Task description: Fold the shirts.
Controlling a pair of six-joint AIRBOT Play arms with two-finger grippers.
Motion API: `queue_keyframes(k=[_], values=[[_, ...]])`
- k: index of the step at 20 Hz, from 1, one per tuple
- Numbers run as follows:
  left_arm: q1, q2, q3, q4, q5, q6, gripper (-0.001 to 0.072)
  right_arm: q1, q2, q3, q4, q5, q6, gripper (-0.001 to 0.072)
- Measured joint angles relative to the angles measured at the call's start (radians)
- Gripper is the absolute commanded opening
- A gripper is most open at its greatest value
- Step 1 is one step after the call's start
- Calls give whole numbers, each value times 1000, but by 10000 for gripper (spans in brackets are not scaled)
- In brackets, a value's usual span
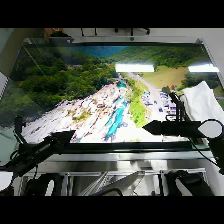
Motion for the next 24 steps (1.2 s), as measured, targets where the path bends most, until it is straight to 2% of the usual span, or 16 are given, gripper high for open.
queue_keyframes(k=[1, 2, 6, 9, 12, 16, 19, 24], values=[[11, -8, 26, 101, -2, -12, 428, 0, 0, 0, 0, 0, 0, 19], [27, -23, 56, 220, -23, -41, 703, 0, 0, 0, 0, 0, 0, 19], [165, -154, 188, 801, -177, -174, 704, 0, 0, 0, 0, 0, 0, 19], [323, -290, 244, 1056, -230, -214, 704, 0, -1, 0, 0, 0, -1, 19], [470, -441, 264, 1160, -254, -234, 704, 0, -1, 0, -1, -3, -5, 19], [614, -634, 274, 1225, -274, -253, 703, 0, -1, 0, -3, -10, -8, 19], [667, -766, 276, 1246, -253, -279, 703, 0, -1, 0, -3, -13, -26, 19], [692, -960, 278, 1262, -143, -325, 702, 0, -1, 0, -3, -13, -47, 19]])
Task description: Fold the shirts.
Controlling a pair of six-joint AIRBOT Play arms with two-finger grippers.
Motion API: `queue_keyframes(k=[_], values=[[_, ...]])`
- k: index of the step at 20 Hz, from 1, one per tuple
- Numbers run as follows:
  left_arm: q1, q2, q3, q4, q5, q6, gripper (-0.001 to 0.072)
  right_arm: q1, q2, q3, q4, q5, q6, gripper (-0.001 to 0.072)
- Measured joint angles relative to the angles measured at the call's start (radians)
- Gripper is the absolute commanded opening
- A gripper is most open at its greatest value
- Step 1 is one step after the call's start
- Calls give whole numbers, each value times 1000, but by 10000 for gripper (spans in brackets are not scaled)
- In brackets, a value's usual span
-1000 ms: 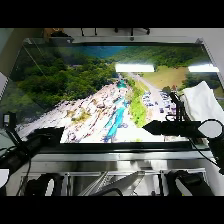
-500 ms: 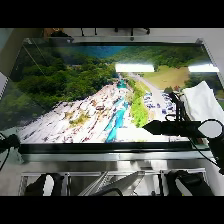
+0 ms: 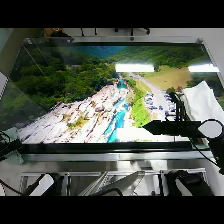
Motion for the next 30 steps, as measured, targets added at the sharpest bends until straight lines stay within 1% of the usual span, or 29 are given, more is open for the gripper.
queue_keyframes(k=[1, 3, 4, 7, 10, 12, 14, 16, 18, 22, 25, 26, 27, 28, 29, 30], values=[[2, -37, 7, 8, 23, -10, 687, 0, 0, 0, 0, 0, -3, 20], [4, -104, 42, 28, 42, -20, 20, 0, 0, 0, 0, -1, -3, 19], [4, -137, 72, 35, 38, -26, 17, 0, 0, 0, 1, 0, -3, 20], [-15, -204, 191, 36, -36, -26, 15, 0, 0, 0, 9, -1, -4, 19], [-80, -198, 326, -2, -108, -3, 15, 0, 0, 0, 15, -1, -6, 20], [-157, -158, 423, -86, -147, 20, 15, 0, 0, 0, 16, -2, -6, 20], [-267, -109, 517, -205, -175, 38, 16, 0, 0, 0, 16, -2, -6, 19], [-405, -63, 594, -319, -186, 47, 15, 0, 0, 0, 16, -2, -6, 19], [-559, -33, 649, -402, -182, 46, 15, 0, 0, 0, 16, -2, -6, 19], [-853, -50, 663, -472, -105, 25, 17, 0, 0, 0, 15, -1, -6, 20], [-1032, -143, 632, -492, -8, 14, 22, 0, 0, 0, 5, 0, -6, 26], [-1082, -183, 620, -497, 30, 8, 39, 0, 0, 0, -1, 1, -6, 27], [-1123, -223, 611, -500, 62, 0, 377, 0, -1, 0, -5, 1, -6, 27], [-1159, -262, 608, -502, 85, -7, 689, 0, -2, 0, -10, 2, -6, 45], [-1190, -299, 612, -506, 101, -13, 696, -2, -6, 0, -11, 2, -6, 214], [-1211, -331, 628, -509, 99, -18, 696, -3, -11, 0, -13, 3, -6, 316]])
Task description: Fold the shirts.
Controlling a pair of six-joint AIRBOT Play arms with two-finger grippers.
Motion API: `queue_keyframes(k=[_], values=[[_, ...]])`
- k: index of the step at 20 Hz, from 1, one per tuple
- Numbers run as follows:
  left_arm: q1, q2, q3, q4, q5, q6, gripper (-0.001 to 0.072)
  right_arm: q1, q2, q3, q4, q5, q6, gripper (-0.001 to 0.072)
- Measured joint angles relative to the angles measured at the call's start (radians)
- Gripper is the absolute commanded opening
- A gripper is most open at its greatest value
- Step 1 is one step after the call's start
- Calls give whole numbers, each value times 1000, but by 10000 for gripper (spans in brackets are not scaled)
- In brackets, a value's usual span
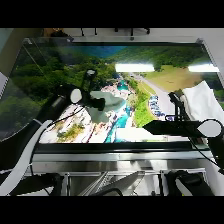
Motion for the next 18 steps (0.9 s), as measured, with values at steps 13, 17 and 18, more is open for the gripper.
queue_keyframes(k=[13, 17, 18], values=[[369, 87, -221, -166, -118, 148, 694, -56, -329, 1, 93, -170, -159, 446], [428, 61, -409, -547, -39, 372, 694, -48, -505, 3, 310, -277, -369, 361], [421, 48, -442, -634, -21, 421, 694, -41, -549, 7, 375, -298, -428, 365]])
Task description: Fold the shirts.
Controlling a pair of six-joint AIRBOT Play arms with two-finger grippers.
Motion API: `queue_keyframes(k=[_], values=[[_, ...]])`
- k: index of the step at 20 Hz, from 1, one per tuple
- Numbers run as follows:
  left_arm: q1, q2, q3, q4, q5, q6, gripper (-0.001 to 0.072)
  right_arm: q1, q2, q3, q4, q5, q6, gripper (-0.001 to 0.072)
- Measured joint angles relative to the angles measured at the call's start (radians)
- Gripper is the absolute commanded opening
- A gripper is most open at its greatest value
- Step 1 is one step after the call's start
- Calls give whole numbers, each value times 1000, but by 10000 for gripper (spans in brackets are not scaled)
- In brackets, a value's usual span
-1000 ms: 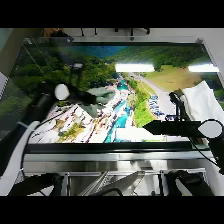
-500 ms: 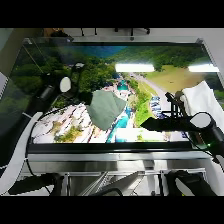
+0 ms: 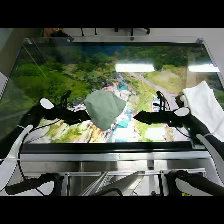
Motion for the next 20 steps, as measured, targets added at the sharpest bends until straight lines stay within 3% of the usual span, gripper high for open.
queue_keyframes(k=[3, 4, 5, 6, 7, 20], values=[[-61, -54, -48, -179, 75, 92, 692, 37, -130, 30, 154, -39, -145, 365], [-88, -76, -48, -214, 95, 109, 557, 52, -167, 46, 184, -46, -174, 365], [-114, -99, -43, -241, 110, 124, 293, 65, -199, 61, 207, -50, -194, 365], [-137, -121, -32, -266, 119, 134, 88, 76, -228, 77, 224, -54, -210, 365], [-154, -139, -20, -280, 124, 143, 38, 84, -251, 90, 238, -58, -224, 365], [-143, -184, 47, -332, 3, 164, 39, 149, -319, 126, 377, -163, -346, 366]])
